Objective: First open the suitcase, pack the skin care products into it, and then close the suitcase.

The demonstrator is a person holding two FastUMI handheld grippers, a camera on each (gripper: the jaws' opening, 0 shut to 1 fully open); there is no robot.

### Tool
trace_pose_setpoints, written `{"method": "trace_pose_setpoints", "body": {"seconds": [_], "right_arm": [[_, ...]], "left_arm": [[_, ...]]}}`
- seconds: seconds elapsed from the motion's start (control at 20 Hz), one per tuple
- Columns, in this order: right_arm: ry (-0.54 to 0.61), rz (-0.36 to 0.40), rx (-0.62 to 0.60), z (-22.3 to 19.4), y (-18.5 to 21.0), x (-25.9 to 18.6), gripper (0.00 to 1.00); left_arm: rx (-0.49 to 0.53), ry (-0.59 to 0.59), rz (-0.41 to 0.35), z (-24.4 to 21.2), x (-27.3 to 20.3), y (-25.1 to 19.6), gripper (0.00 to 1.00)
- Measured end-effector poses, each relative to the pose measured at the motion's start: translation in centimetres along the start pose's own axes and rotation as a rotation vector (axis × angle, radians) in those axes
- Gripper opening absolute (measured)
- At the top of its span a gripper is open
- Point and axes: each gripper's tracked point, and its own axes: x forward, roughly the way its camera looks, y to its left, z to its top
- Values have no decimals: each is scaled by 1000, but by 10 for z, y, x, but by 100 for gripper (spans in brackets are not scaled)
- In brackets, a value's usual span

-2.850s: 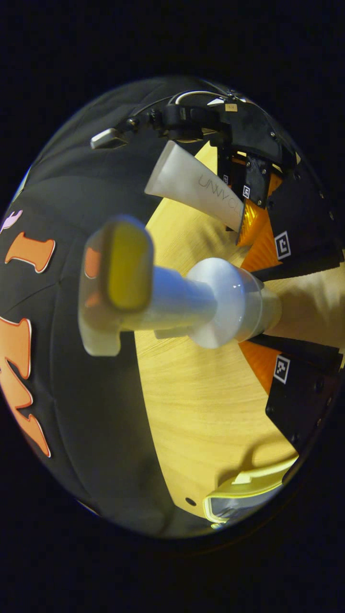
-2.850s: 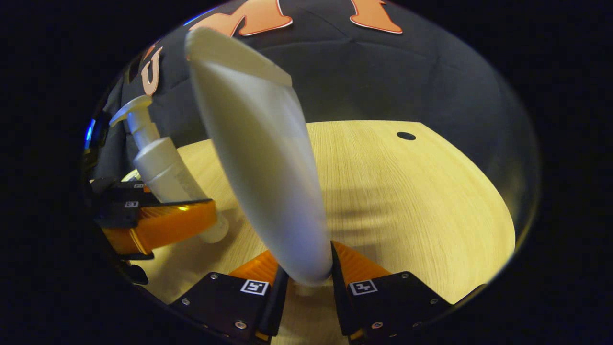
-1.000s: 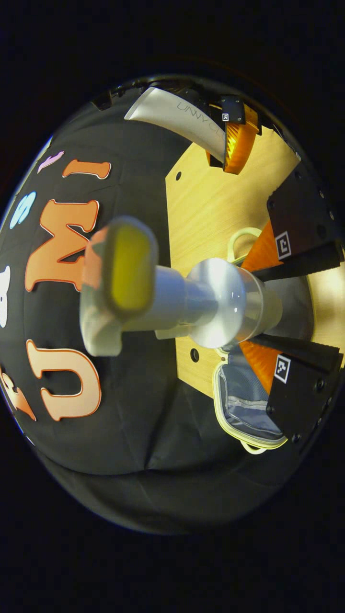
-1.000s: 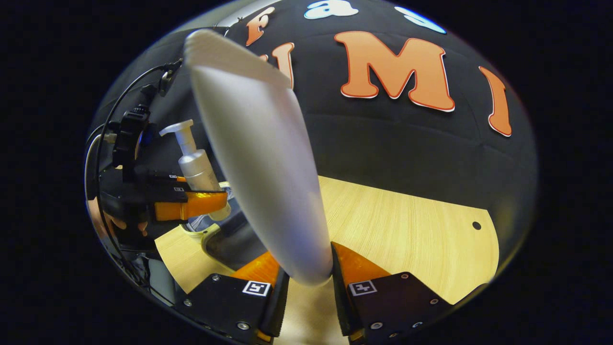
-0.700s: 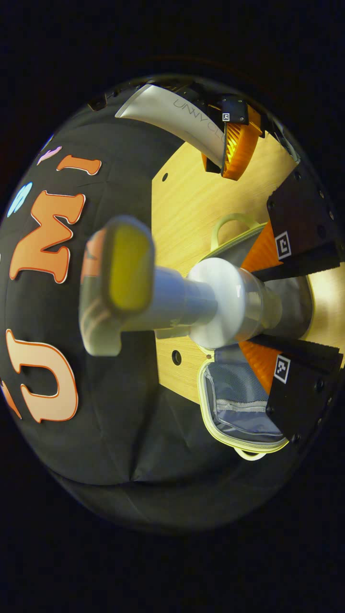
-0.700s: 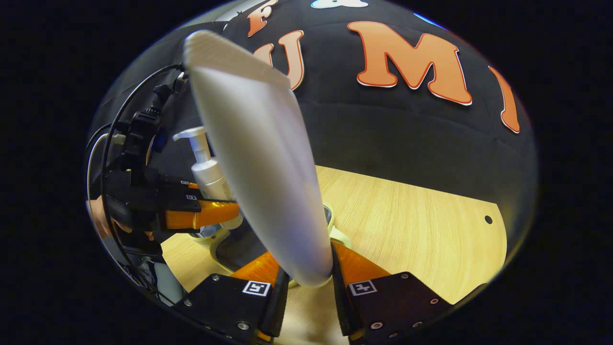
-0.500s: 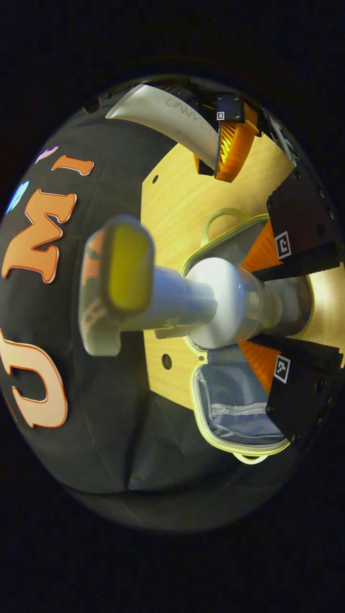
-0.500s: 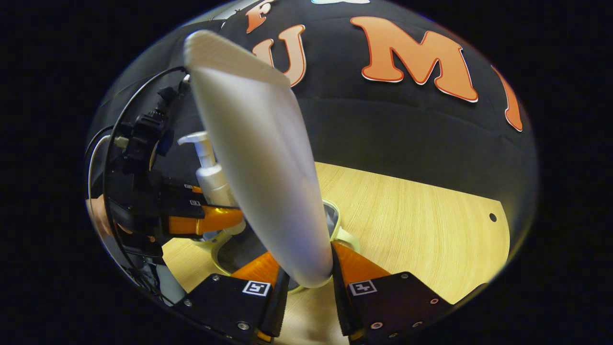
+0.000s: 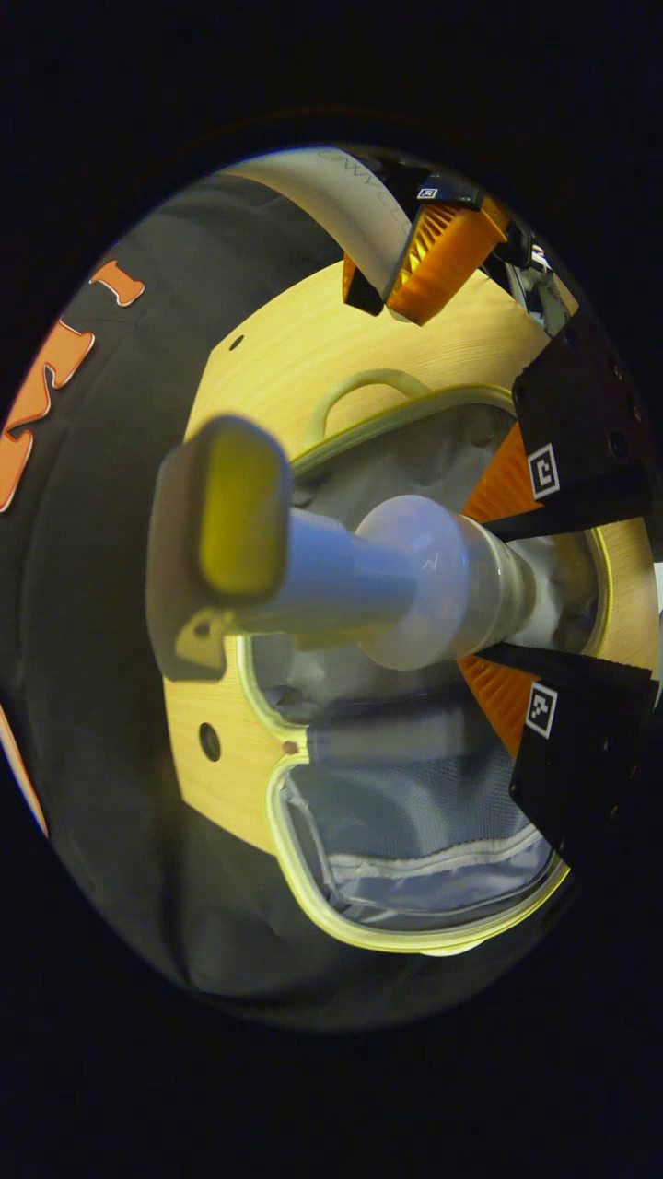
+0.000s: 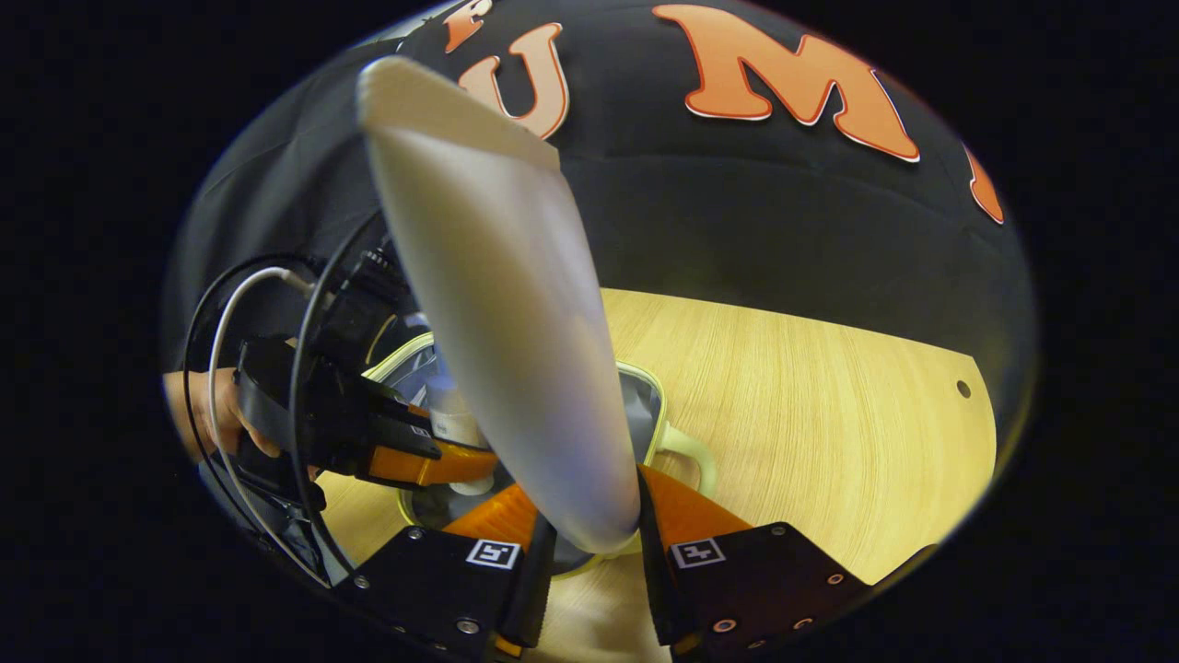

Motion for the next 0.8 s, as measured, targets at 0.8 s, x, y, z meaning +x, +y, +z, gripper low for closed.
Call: {"method": "trace_pose_setpoints", "body": {"seconds": [0.8], "right_arm": [[159, -2, 79, -33, 0, 40, 46]], "left_arm": [[-38, 398, 18, -21, 55, 4, 59]]}}
